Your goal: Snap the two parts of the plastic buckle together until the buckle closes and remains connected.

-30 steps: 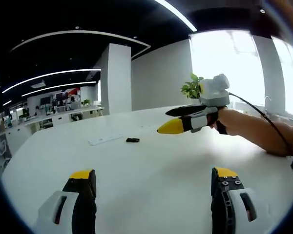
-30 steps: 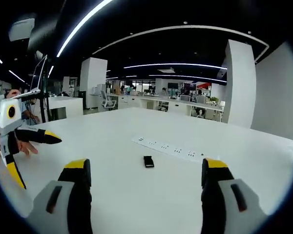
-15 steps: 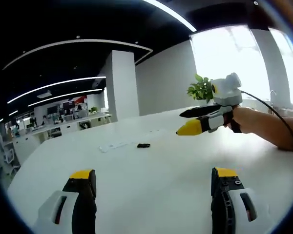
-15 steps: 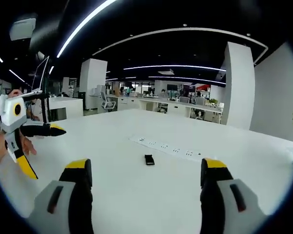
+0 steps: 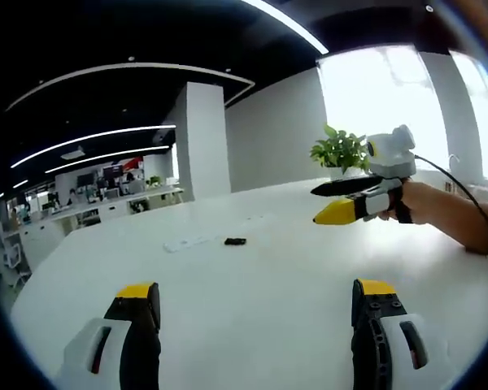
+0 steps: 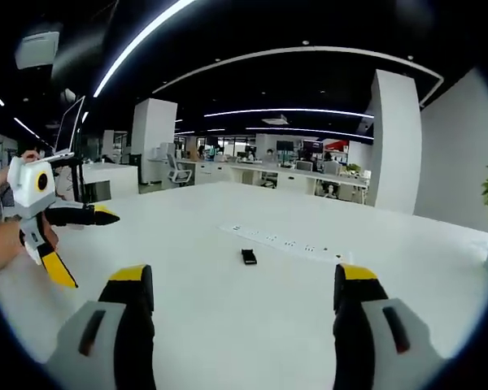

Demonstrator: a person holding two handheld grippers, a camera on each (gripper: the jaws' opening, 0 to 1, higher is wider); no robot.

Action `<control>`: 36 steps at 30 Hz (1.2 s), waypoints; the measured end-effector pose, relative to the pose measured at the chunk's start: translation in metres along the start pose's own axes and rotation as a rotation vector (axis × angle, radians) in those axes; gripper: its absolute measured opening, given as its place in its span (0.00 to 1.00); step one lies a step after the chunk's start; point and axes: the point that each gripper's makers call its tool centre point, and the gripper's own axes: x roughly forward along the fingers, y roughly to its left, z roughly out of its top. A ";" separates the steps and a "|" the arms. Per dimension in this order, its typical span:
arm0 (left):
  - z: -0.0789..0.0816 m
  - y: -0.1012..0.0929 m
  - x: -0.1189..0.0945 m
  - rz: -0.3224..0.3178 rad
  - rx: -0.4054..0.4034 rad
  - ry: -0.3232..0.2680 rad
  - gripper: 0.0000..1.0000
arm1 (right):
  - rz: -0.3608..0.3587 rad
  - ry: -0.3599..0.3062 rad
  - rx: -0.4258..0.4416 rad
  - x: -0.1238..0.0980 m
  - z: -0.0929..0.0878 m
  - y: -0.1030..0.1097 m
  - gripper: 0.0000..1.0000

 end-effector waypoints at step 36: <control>-0.009 0.010 -0.014 -0.007 -0.050 -0.015 0.87 | 0.034 -0.020 0.003 -0.080 -0.020 0.028 0.85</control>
